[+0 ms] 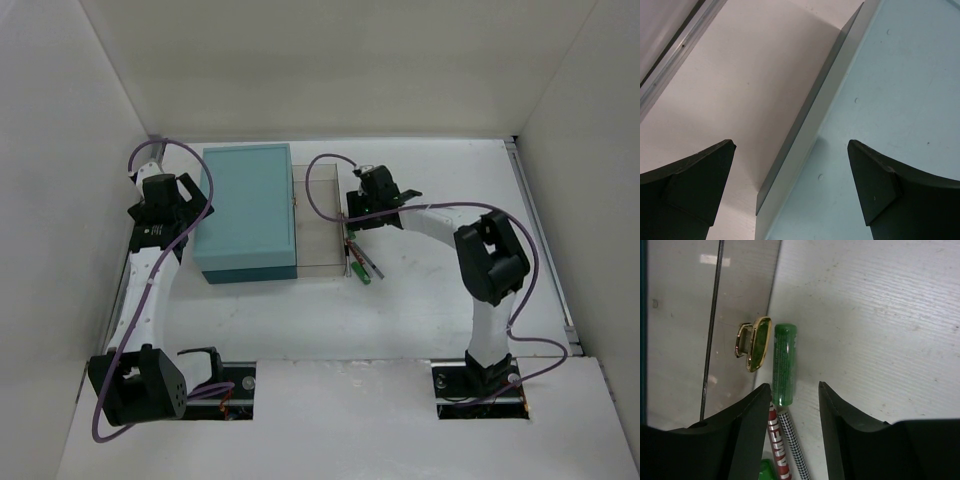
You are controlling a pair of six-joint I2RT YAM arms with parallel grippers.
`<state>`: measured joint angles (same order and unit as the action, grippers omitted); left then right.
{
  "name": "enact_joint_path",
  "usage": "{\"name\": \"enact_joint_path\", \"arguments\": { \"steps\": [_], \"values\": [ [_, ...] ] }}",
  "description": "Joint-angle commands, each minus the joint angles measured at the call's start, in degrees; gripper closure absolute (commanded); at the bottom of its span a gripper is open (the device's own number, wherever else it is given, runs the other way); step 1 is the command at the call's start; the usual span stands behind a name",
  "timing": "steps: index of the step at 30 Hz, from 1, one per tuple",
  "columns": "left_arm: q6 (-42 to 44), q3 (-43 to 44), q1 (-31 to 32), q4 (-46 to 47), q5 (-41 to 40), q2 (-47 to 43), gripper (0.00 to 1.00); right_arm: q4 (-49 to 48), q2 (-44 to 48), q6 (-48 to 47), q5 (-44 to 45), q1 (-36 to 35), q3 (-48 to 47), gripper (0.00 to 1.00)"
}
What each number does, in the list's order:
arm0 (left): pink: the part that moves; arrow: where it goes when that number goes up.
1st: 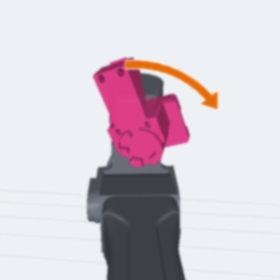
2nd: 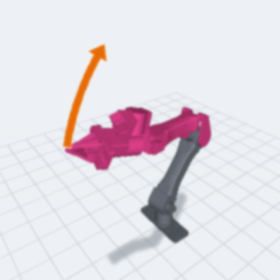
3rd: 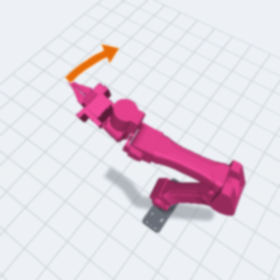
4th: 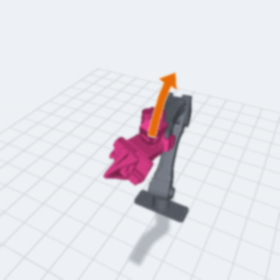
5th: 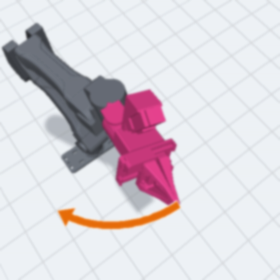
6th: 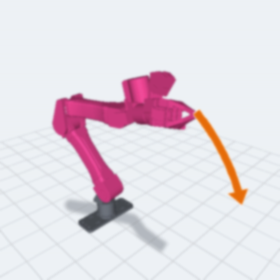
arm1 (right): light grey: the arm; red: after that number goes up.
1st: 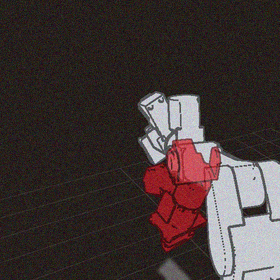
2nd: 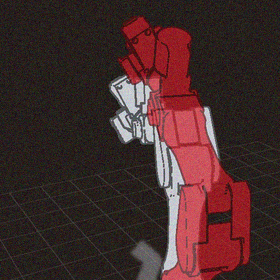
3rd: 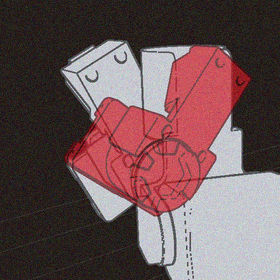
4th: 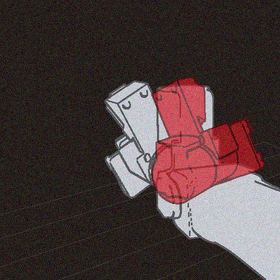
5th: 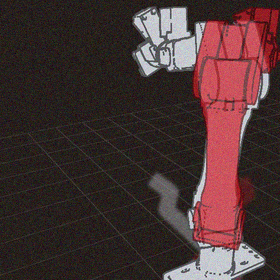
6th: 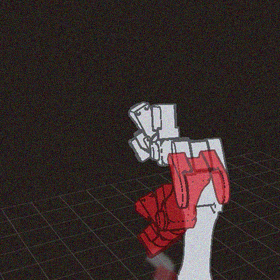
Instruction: Organize the makeup
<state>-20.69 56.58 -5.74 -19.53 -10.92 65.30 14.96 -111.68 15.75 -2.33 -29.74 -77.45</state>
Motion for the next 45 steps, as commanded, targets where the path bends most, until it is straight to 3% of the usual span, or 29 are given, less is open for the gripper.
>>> {"name": "enact_joint_path", "arguments": {
  "steps": [1, 7, 12, 19, 22, 32, 40, 45],
  "values": [
    [0.3, 0.8, 0.1, 0.4, 0.1, -0.6, 0.00, -2.5, -1.4, -1.1, -0.1, -1.1, -3.9, 0.50],
    [0.3, 0.8, 0.0, 0.4, 0.1, 0.1, 0.00, -2.4, -4.4, -1.3, 0.9, -2.6, -5.1, 0.50],
    [0.3, 0.8, 0.0, 0.4, 0.1, 0.1, 0.00, -2.9, -5.9, -1.2, 7.3, -3.8, -4.3, 0.52],
    [0.3, 0.7, 0.1, 0.7, 0.1, -0.5, 0.00, -0.5, -5.0, -0.2, 13.7, -4.4, -4.1, 0.88],
    [0.3, 0.6, 0.2, 0.8, 0.1, -0.5, 0.00, -0.9, -2.1, -0.6, 13.8, -4.7, -3.3, 0.93],
    [0.3, -0.6, 1.9, 1.9, 0.1, -0.2, 0.00, 0.5, 14.3, 1.8, 14.9, -7.0, -1.3, 0.95],
    [0.4, -0.7, 2.9, 2.3, 0.4, 2.2, 0.01, 0.4, 6.7, 6.2, 9.8, -14.7, -7.9, 0.93],
    [0.5, -0.9, 3.1, 2.4, 0.8, 2.8, 0.06, 0.3, 1.7, 9.4, 8.0, -16.2, -9.8, 0.83]
  ]
}}
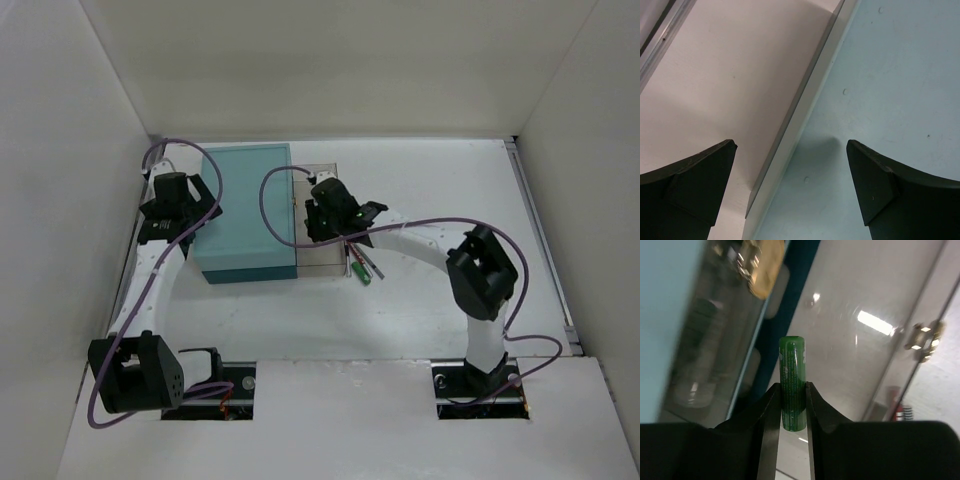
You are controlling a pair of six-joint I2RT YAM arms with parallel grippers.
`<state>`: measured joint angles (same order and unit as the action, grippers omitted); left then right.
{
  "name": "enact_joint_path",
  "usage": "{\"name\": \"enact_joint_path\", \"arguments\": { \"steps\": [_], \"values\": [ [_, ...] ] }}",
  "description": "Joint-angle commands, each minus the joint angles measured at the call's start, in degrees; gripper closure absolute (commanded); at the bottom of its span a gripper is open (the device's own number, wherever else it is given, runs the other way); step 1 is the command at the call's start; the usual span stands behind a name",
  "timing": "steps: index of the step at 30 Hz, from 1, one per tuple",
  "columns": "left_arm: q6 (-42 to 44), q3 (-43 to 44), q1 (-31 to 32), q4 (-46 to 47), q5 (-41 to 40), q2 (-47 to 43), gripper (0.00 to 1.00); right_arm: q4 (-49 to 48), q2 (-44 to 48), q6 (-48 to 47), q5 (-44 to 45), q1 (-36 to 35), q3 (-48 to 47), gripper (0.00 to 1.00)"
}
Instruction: Organize the makeup
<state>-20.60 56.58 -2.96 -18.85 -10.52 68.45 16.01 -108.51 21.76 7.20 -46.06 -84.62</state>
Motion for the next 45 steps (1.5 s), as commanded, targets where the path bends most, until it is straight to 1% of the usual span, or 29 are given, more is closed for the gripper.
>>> {"name": "enact_joint_path", "arguments": {
  "steps": [1, 3, 6, 9, 11, 13, 16, 18, 20, 22, 26, 31, 40, 45],
  "values": [
    [0.4, -0.9, 0.5, 1.7, 0.4, -0.2, 0.07, -0.8, -2.1, 3.8, -1.7, 0.1, -2.7, 0.79],
    [0.4, -1.0, 0.8, 1.7, 0.4, -0.2, 0.08, -0.9, -2.4, 3.9, -1.8, -0.1, -2.4, 0.67],
    [0.4, -1.1, 1.2, 1.7, 0.4, -0.2, 0.09, -1.2, -0.7, 3.7, -1.7, -0.4, -0.7, 0.55],
    [0.4, -1.1, 1.2, 1.7, 0.4, -0.3, 0.09, -2.4, 2.9, 3.6, -1.7, -0.3, 2.1, 0.47],
    [0.4, -1.0, 1.2, 1.7, 0.4, -0.3, 0.09, -3.3, 6.7, 3.8, -1.7, -0.3, 5.1, 0.45],
    [0.4, -1.0, 1.2, 1.7, 0.4, -0.4, 0.08, -3.5, 11.4, 3.9, -1.2, -0.3, 9.4, 0.44],
    [0.4, -0.6, 1.2, 1.6, 0.4, -0.9, 0.04, -2.8, 18.4, 3.6, -0.9, 0.0, 17.7, 0.47],
    [0.4, 0.0, 1.1, 1.4, 0.4, -1.4, 0.00, -1.8, 22.2, 3.4, -0.6, 0.1, 23.7, 0.47],
    [0.3, 0.6, 1.1, 0.9, 0.4, -2.3, 0.00, -0.8, 24.3, 3.4, -0.2, 0.1, 28.3, 0.47],
    [0.2, 0.9, 1.5, 1.0, 0.4, -3.5, 0.00, 0.0, 24.4, 3.8, 0.2, 0.0, 31.1, 0.48],
    [0.2, 1.1, 2.6, 0.0, -0.3, -5.2, 0.00, 0.3, 22.3, 5.4, 2.5, -0.9, 32.7, 0.49],
    [0.2, 1.1, 3.8, -0.7, -0.6, -5.9, 0.00, 0.2, 19.7, 6.5, 8.8, -1.0, 32.8, 0.48],
    [0.1, 1.2, 5.0, -1.3, -1.3, -6.2, 0.00, -1.5, 14.6, 6.4, 8.1, -1.1, 32.1, 0.52],
    [0.0, 1.3, 5.9, -1.4, -1.0, -7.7, 0.00, -4.7, 12.6, 6.7, 6.5, -1.2, 32.2, 0.55]
  ]
}}
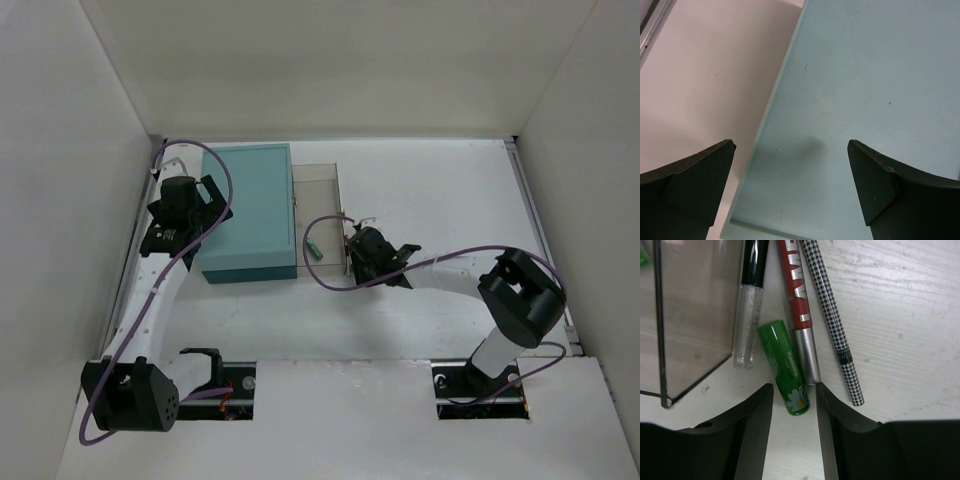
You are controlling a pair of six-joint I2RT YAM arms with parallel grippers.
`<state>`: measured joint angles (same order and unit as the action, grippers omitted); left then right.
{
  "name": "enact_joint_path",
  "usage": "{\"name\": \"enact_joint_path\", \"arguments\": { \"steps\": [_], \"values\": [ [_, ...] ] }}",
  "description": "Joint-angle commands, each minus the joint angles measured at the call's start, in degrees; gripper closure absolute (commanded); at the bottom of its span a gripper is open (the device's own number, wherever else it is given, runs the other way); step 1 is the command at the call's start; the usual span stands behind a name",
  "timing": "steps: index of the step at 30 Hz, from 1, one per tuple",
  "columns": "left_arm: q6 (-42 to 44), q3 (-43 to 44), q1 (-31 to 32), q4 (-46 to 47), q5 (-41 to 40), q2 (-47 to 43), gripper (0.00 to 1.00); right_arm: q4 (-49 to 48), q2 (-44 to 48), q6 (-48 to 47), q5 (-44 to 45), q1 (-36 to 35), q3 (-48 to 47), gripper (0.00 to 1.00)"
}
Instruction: Organize the makeup
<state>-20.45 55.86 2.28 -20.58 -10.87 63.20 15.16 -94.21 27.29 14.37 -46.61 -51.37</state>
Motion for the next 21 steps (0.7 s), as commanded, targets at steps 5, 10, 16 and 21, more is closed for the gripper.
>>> {"name": "enact_joint_path", "arguments": {
  "steps": [5, 10, 16, 21],
  "values": [
    [0.0, 2.3, 1.4, -0.5, -0.9, -4.2, 0.00, -6.0, -2.6, 1.3, -2.1, -0.8, -1.4, 0.63],
    [0.0, 2.2, 1.4, -1.0, -0.9, -5.0, 0.00, -3.5, 0.6, 1.6, -1.5, -1.9, -1.1, 0.83],
    [-0.1, 1.5, 1.5, -0.6, -0.9, -4.5, 0.00, 1.4, 10.7, 2.6, -1.5, -2.0, 0.8, 0.87],
    [-0.1, 0.6, 0.7, -0.2, -0.9, -2.8, 0.00, 2.6, 18.1, 0.9, -2.4, -2.0, -3.5, 0.87]
  ]
}}
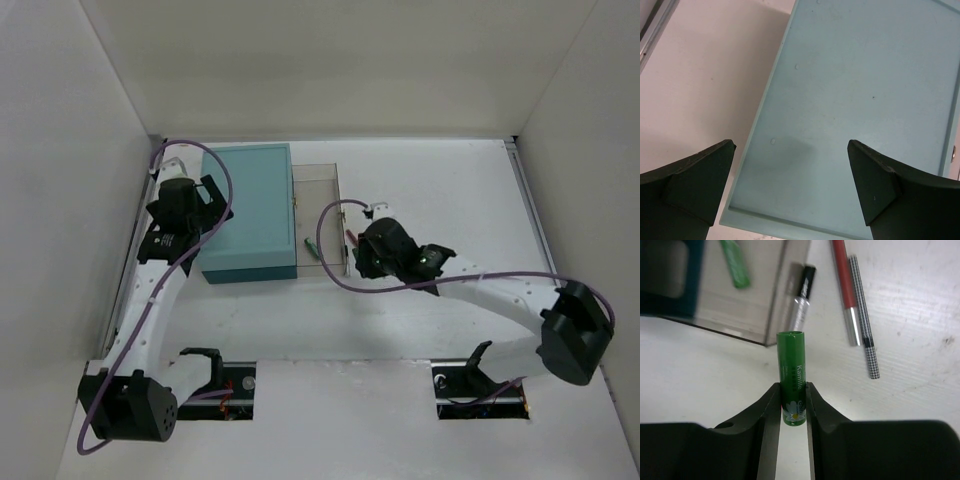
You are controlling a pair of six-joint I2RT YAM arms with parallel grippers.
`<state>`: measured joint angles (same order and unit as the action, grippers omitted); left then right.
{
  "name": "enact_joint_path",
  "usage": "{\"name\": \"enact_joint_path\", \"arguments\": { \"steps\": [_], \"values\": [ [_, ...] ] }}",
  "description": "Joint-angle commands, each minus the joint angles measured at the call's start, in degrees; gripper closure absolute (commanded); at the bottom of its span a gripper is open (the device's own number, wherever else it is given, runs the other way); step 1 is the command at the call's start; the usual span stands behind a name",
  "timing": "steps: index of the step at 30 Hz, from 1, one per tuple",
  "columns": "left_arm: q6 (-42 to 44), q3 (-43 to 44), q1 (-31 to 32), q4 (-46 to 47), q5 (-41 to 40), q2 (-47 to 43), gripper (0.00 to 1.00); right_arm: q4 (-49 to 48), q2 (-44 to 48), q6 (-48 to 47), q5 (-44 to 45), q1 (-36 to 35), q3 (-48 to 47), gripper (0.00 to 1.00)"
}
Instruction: Organize the makeup
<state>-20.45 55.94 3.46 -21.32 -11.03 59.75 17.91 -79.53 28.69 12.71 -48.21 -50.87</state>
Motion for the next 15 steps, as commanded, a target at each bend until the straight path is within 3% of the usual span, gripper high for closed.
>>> {"name": "enact_joint_path", "arguments": {
  "steps": [1, 5, 9, 15],
  "values": [
    [-0.1, 0.5, -0.6, 0.7, -0.8, 0.9, 0.00, -0.4, 3.5, -1.2, -1.1, -0.4, -5.5, 0.87],
    [-0.1, -0.4, -1.1, 2.4, -0.8, 2.3, 0.01, -3.0, -1.0, -4.3, -3.7, -0.4, -12.4, 0.87],
    [-0.1, -0.7, -3.0, 3.0, -0.2, 4.9, 0.10, -4.2, -7.5, -6.0, -5.2, -0.3, -20.2, 0.87],
    [-0.3, -2.2, -4.4, 4.8, 0.5, 7.5, 0.38, -4.6, -17.7, -5.6, -6.0, 1.1, -29.8, 0.85]
  ]
}}
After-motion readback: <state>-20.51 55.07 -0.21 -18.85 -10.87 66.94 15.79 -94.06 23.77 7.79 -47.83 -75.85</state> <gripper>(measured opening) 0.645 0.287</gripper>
